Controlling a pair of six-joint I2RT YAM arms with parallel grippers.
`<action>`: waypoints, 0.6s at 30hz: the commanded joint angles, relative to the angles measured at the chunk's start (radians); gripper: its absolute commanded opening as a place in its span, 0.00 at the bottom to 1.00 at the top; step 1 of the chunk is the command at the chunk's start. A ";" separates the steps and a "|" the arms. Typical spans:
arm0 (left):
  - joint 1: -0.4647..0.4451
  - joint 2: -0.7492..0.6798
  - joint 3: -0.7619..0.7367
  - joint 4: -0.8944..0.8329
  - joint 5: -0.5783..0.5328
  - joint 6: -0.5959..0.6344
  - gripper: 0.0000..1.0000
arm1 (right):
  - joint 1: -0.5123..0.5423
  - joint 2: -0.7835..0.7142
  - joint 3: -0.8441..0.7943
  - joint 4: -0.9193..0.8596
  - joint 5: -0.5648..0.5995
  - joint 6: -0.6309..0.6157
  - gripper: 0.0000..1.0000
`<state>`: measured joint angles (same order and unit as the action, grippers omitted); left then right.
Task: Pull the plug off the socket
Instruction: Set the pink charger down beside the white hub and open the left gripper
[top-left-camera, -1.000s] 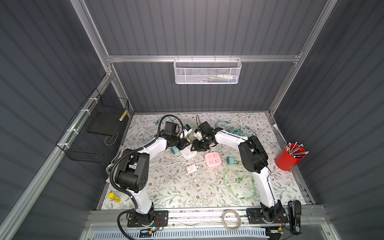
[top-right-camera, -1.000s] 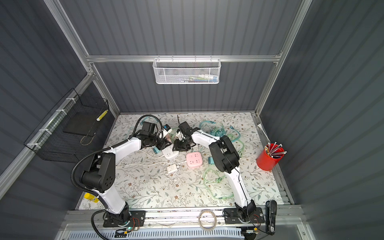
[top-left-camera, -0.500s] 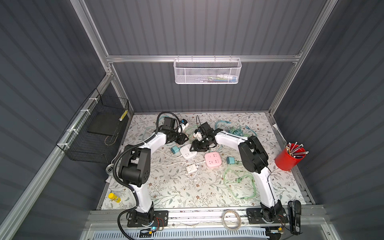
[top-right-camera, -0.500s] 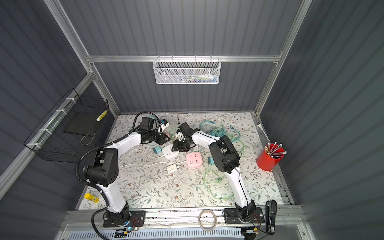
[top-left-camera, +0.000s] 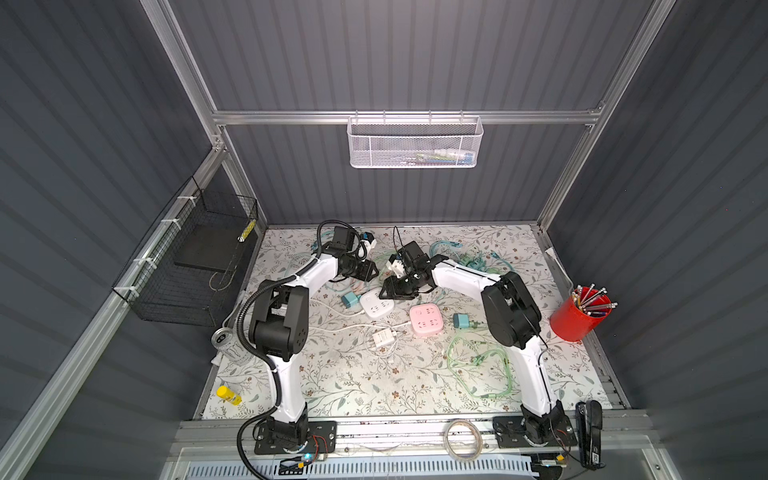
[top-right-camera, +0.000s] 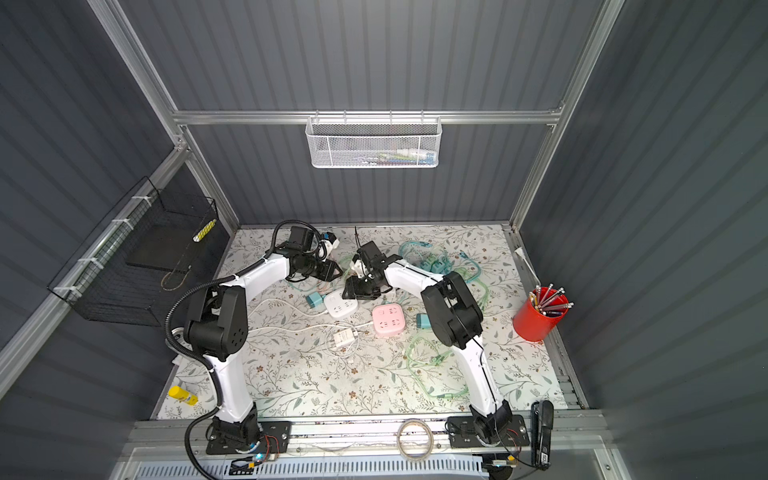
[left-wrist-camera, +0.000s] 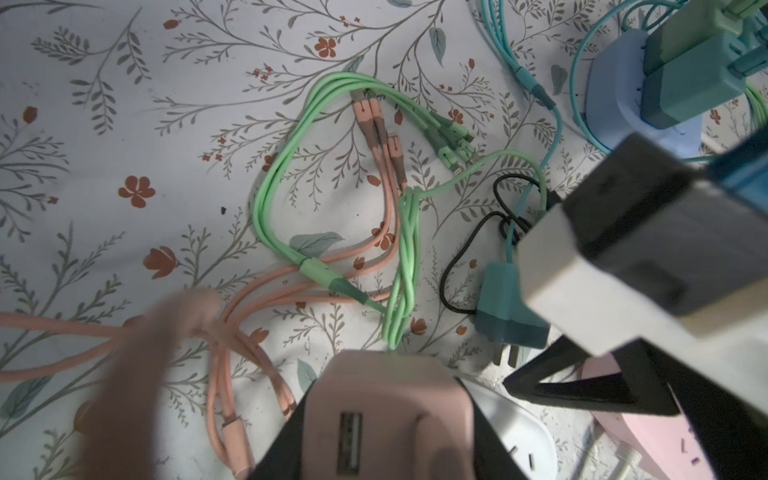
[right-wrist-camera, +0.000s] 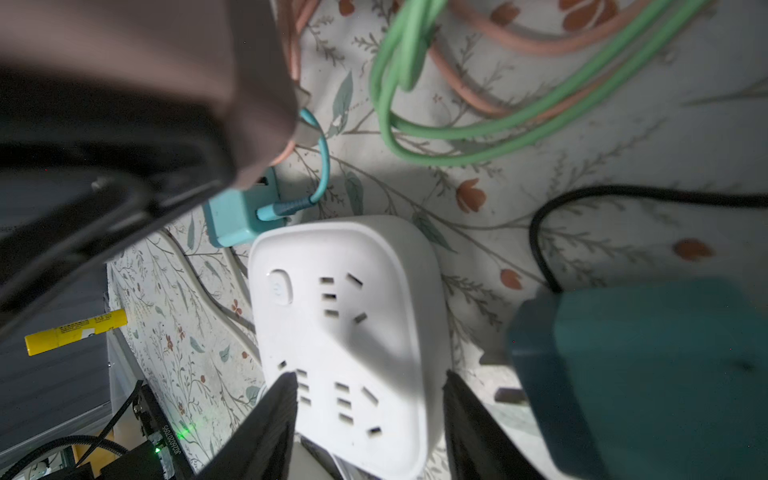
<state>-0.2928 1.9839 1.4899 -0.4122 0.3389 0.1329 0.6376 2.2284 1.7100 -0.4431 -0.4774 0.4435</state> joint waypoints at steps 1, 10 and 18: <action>0.001 0.032 0.043 -0.081 -0.001 -0.030 0.23 | 0.002 -0.042 -0.009 0.000 0.016 -0.014 0.58; 0.001 0.106 0.122 -0.186 -0.032 -0.037 0.24 | 0.002 -0.072 -0.025 0.026 0.022 -0.018 0.59; 0.001 0.165 0.198 -0.246 -0.030 -0.048 0.24 | -0.003 -0.111 -0.056 0.050 0.032 -0.037 0.60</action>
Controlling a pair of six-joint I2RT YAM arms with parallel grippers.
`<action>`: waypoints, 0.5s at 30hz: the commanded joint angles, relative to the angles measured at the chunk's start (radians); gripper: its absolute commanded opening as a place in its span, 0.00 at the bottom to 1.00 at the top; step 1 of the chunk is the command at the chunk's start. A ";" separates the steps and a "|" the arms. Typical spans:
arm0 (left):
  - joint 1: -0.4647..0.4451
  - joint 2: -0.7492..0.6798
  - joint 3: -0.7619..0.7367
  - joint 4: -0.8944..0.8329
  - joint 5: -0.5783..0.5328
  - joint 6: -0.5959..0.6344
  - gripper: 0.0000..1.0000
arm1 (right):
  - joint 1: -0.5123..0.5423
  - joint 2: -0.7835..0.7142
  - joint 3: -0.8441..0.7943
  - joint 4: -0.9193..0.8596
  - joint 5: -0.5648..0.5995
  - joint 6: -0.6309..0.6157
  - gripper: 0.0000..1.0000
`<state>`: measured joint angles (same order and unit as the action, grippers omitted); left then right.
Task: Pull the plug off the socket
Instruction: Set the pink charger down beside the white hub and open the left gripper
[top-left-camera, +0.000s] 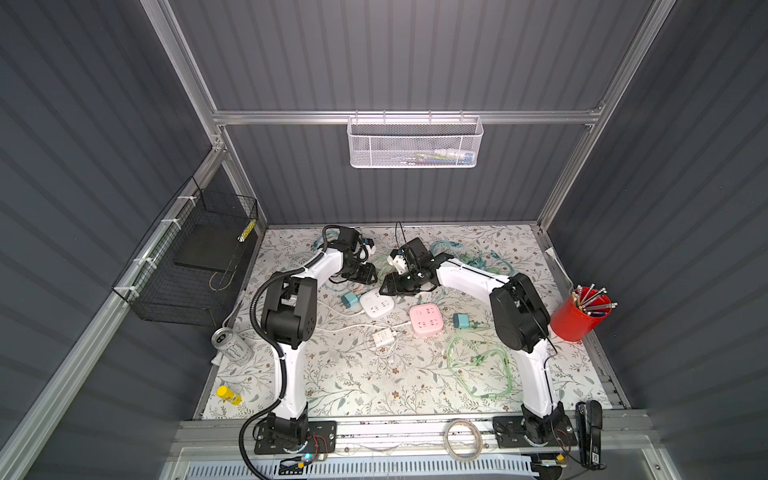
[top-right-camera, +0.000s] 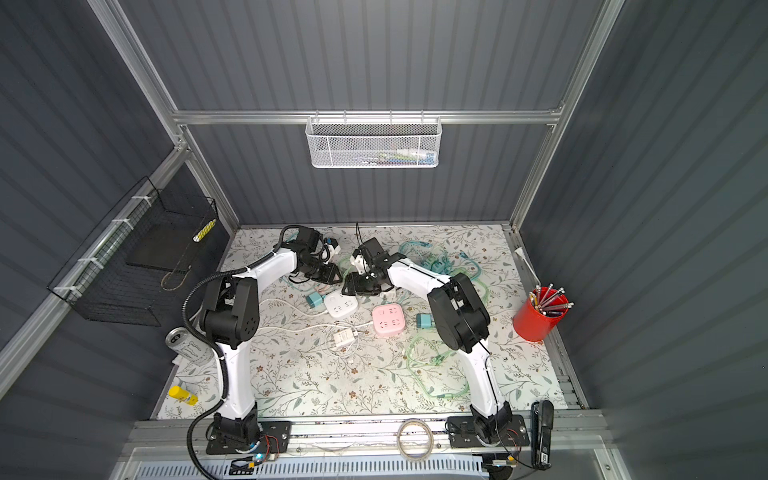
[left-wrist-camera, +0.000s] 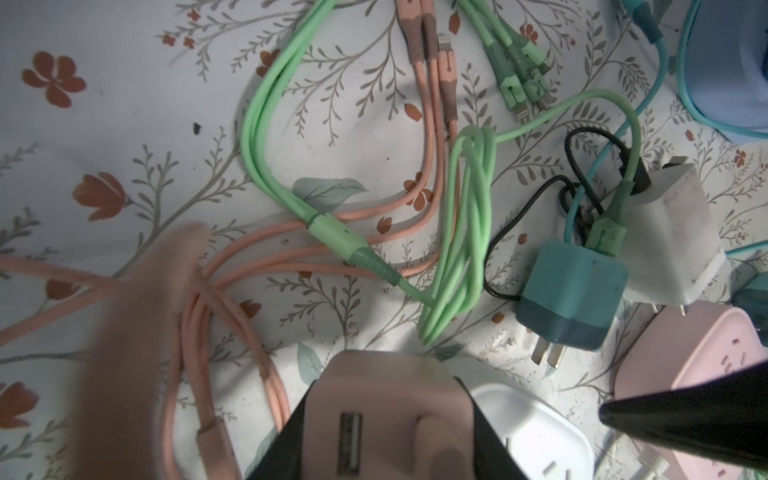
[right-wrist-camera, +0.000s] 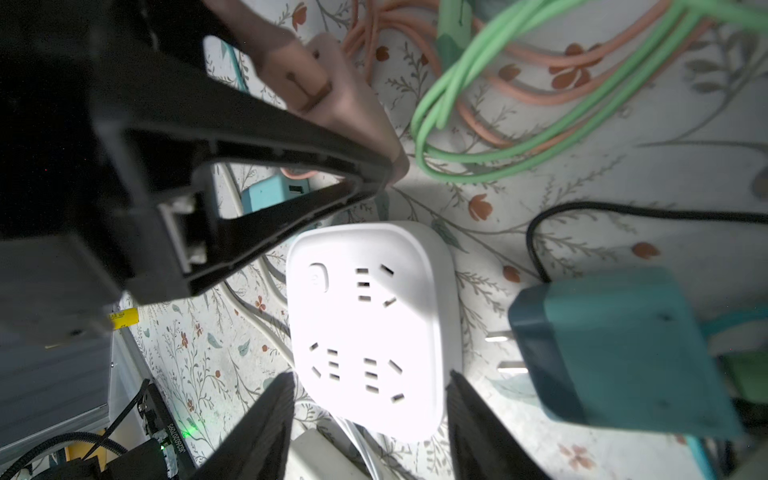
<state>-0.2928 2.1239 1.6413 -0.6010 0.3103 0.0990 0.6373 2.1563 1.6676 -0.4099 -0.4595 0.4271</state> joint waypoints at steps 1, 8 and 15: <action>0.001 0.035 0.060 -0.068 -0.003 -0.014 0.25 | -0.004 -0.043 -0.016 0.016 0.016 -0.023 0.60; 0.001 0.107 0.163 -0.166 -0.017 -0.007 0.25 | -0.014 -0.059 -0.034 0.016 0.022 -0.025 0.61; 0.001 0.149 0.216 -0.218 -0.019 -0.006 0.29 | -0.022 -0.077 -0.058 0.016 0.022 -0.025 0.61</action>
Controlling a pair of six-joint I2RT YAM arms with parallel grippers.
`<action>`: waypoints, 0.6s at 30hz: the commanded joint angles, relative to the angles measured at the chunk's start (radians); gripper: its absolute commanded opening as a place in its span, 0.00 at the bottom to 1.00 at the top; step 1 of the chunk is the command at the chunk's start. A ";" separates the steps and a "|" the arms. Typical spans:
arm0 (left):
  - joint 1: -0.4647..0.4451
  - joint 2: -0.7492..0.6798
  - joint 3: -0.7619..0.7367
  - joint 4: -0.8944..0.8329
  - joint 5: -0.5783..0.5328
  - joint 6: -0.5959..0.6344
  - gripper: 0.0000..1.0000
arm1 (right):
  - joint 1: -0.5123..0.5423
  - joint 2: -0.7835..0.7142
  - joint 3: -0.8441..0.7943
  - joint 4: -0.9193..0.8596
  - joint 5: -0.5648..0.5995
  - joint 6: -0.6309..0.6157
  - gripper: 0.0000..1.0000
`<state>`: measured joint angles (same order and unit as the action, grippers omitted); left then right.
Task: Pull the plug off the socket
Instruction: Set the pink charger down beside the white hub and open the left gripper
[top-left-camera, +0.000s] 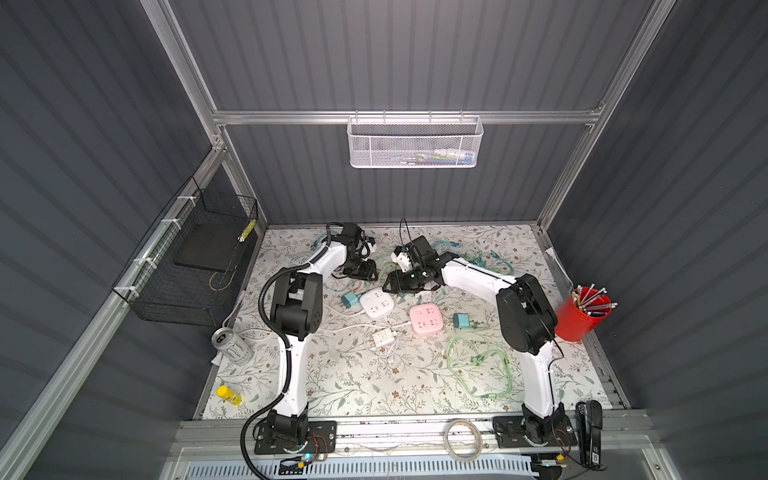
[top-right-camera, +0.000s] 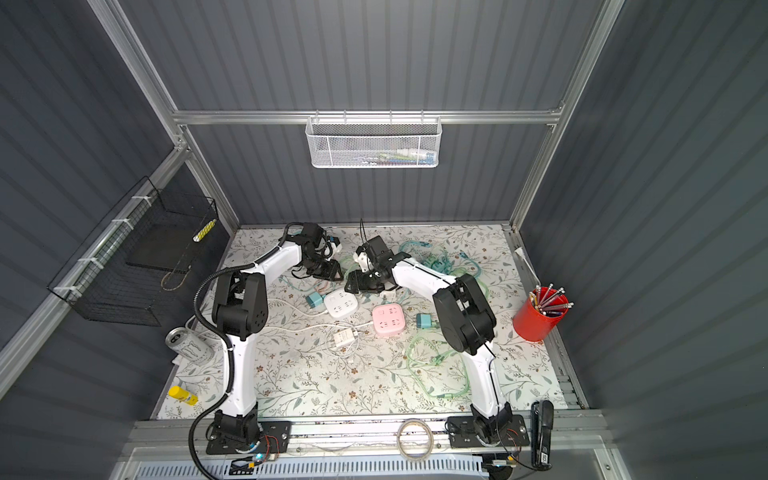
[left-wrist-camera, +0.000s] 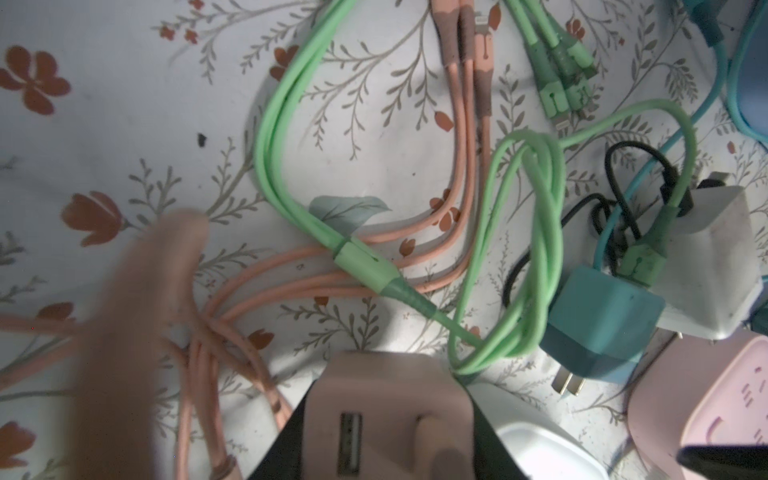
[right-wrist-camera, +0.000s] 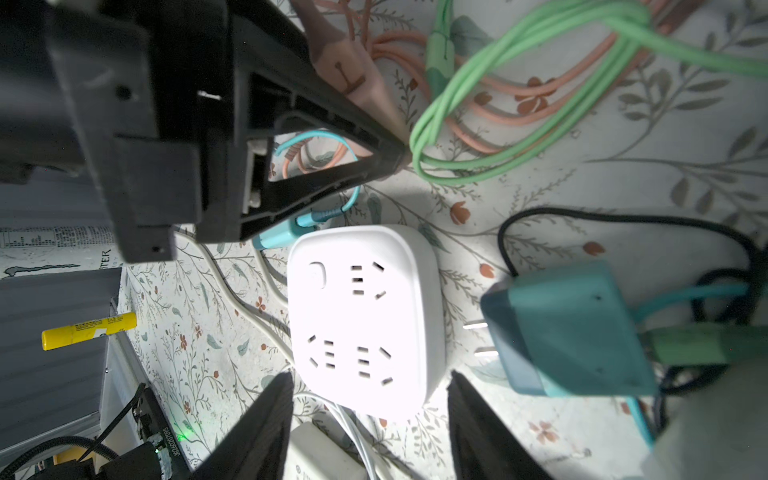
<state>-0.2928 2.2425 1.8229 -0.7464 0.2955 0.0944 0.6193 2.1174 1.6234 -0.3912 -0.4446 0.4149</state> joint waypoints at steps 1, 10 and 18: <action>0.001 0.034 0.042 -0.078 -0.005 -0.004 0.29 | -0.003 -0.040 -0.016 -0.003 0.007 -0.014 0.61; 0.001 0.037 0.078 -0.107 -0.019 -0.009 0.50 | -0.009 -0.042 -0.031 -0.002 0.001 -0.011 0.61; 0.001 0.045 0.126 -0.135 -0.033 -0.011 0.64 | -0.011 -0.043 -0.043 0.026 0.000 -0.006 0.62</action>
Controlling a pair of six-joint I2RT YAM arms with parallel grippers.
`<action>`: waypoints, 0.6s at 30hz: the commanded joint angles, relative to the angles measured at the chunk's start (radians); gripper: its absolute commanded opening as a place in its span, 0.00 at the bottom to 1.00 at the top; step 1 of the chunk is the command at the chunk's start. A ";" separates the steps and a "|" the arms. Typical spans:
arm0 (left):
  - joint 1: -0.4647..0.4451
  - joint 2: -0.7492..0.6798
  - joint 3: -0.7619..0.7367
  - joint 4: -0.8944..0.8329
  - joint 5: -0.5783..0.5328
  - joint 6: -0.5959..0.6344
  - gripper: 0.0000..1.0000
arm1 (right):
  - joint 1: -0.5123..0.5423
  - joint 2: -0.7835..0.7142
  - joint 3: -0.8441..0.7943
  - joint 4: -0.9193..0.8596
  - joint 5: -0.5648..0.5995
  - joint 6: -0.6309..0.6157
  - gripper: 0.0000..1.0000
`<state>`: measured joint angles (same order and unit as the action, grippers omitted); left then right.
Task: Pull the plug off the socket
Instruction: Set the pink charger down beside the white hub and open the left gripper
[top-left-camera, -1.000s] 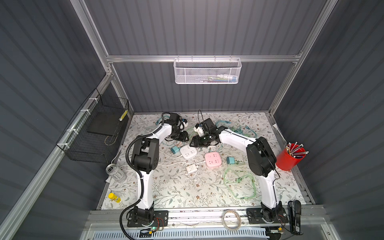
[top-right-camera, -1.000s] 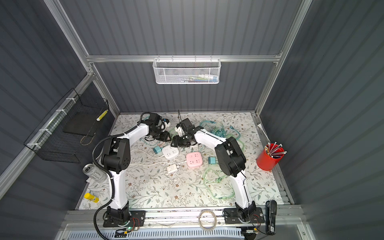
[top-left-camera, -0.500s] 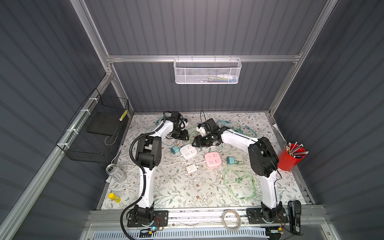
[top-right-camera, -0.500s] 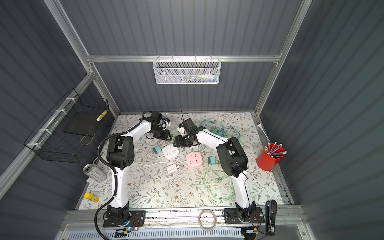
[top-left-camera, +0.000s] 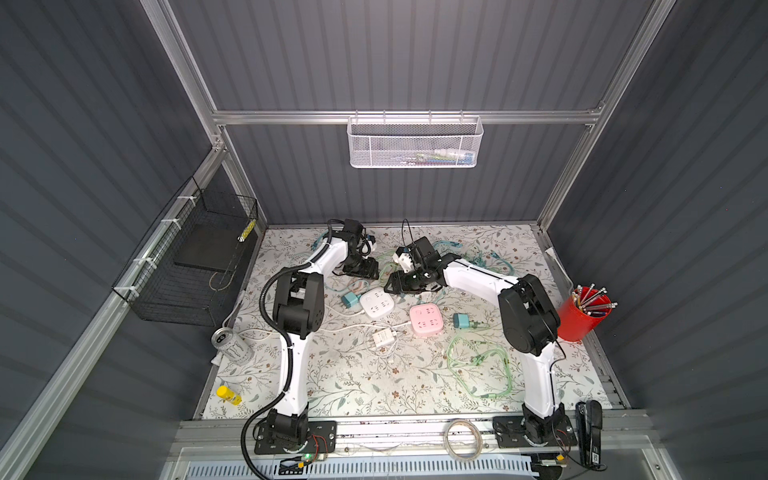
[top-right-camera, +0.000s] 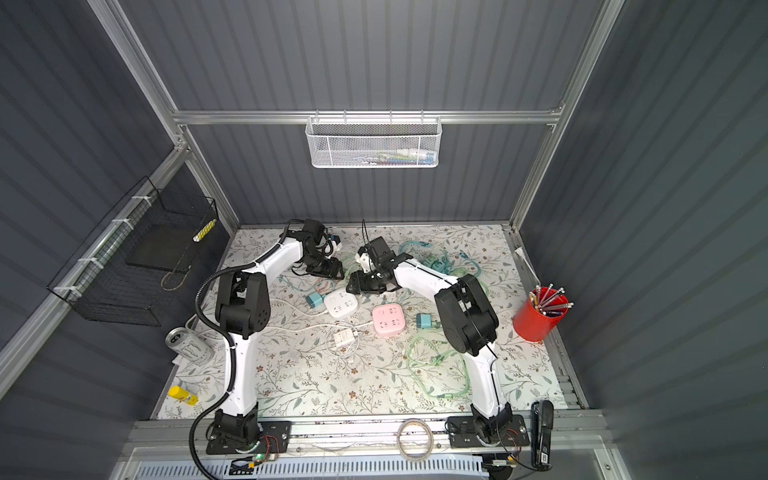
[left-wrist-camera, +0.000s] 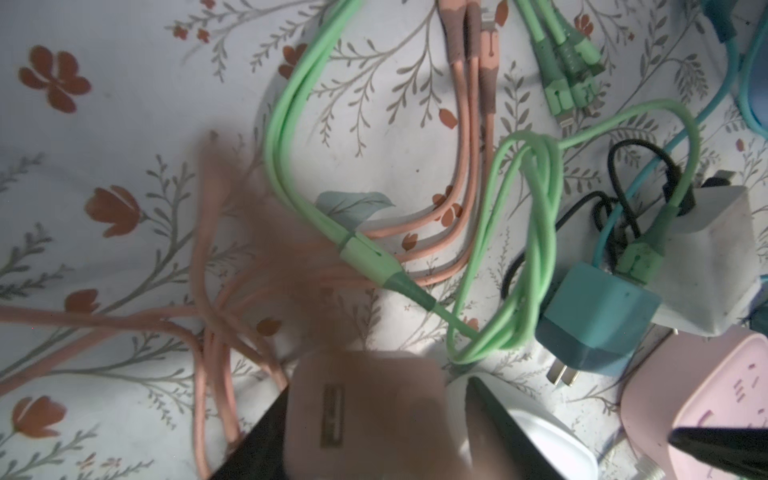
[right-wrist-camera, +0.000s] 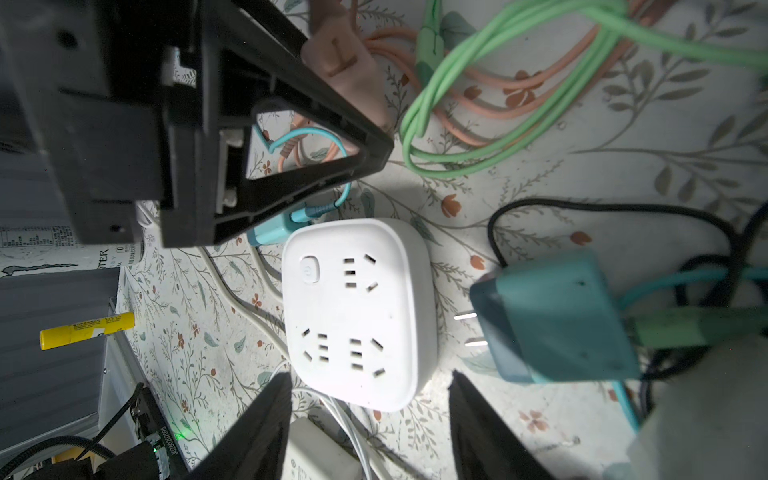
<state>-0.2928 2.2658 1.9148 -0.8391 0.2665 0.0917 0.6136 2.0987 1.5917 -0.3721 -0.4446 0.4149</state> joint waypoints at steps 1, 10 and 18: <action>0.001 0.023 0.035 -0.043 -0.005 -0.011 0.65 | -0.006 -0.026 -0.012 0.007 0.001 -0.007 0.62; 0.002 0.007 0.010 -0.036 -0.004 -0.021 0.67 | -0.011 -0.035 -0.019 0.005 0.004 -0.004 0.62; -0.002 -0.094 -0.090 0.071 -0.030 -0.039 0.86 | -0.017 -0.073 -0.040 0.023 0.029 -0.014 0.62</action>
<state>-0.2928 2.2456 1.8641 -0.8055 0.2531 0.0689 0.6025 2.0689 1.5673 -0.3607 -0.4374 0.4145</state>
